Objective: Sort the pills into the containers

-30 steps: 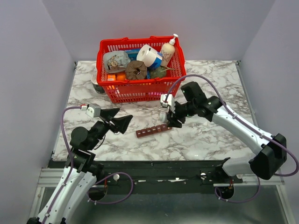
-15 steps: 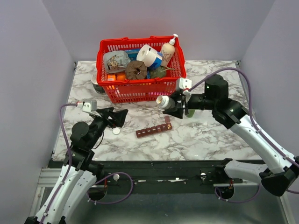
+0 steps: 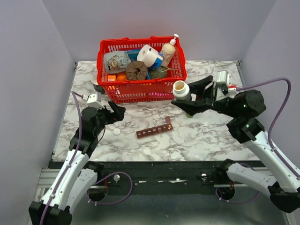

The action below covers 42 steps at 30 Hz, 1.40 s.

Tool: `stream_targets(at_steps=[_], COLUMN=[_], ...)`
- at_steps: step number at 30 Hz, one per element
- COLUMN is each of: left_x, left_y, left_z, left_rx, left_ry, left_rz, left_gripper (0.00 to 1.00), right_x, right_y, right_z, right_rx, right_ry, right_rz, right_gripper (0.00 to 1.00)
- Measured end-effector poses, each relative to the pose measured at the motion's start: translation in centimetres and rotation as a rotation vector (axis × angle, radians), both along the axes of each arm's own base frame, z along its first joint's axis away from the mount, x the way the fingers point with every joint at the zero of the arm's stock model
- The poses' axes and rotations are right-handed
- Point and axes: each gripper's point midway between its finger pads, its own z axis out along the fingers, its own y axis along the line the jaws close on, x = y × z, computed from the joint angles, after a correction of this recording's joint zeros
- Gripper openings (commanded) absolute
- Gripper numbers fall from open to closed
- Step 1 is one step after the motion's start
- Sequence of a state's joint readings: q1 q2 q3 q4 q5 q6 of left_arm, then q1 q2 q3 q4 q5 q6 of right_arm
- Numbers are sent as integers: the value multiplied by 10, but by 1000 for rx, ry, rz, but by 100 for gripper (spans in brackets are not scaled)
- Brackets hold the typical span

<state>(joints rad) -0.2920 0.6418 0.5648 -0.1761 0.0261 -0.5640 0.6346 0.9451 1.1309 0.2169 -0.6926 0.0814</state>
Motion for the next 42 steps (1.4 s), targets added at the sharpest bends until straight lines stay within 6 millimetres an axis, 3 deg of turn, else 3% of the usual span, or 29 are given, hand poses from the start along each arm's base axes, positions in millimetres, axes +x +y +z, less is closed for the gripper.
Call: stream_targets(at_steps=[3, 6, 13, 18, 21, 25, 28, 36, 42], left_x=[10, 16, 23, 23, 12, -7, -13, -19, -20], left_y=[9, 23, 40, 44, 40, 14, 10, 28, 28], left_z=[-27, -61, -84, -111, -133, -151, -168, -180, -183], left_rx=[1, 2, 23, 67, 124, 242, 303, 401, 397], left_ry=[109, 256, 411, 555, 651, 742, 790, 829, 831], left_rz=[30, 66, 108, 118, 121, 69, 80, 169, 181], left_gripper=[99, 99, 97, 96, 98, 97, 96, 88, 82], right_x=[-8, -3, 35, 56, 60, 61, 60, 58, 58], right_y=[-10, -18, -33, -40, -40, -38, -38, -37, -38], right_z=[-3, -20, -63, -72, -78, -84, -88, -97, -102], right_rx=[41, 49, 39, 45, 45, 44, 41, 37, 31], right_ry=[17, 49, 165, 179, 181, 184, 183, 192, 201], right_rz=[-10, -46, -167, -215, -217, -212, -205, -195, -196], right_gripper=[1, 1, 1, 1, 1, 1, 0, 1, 0])
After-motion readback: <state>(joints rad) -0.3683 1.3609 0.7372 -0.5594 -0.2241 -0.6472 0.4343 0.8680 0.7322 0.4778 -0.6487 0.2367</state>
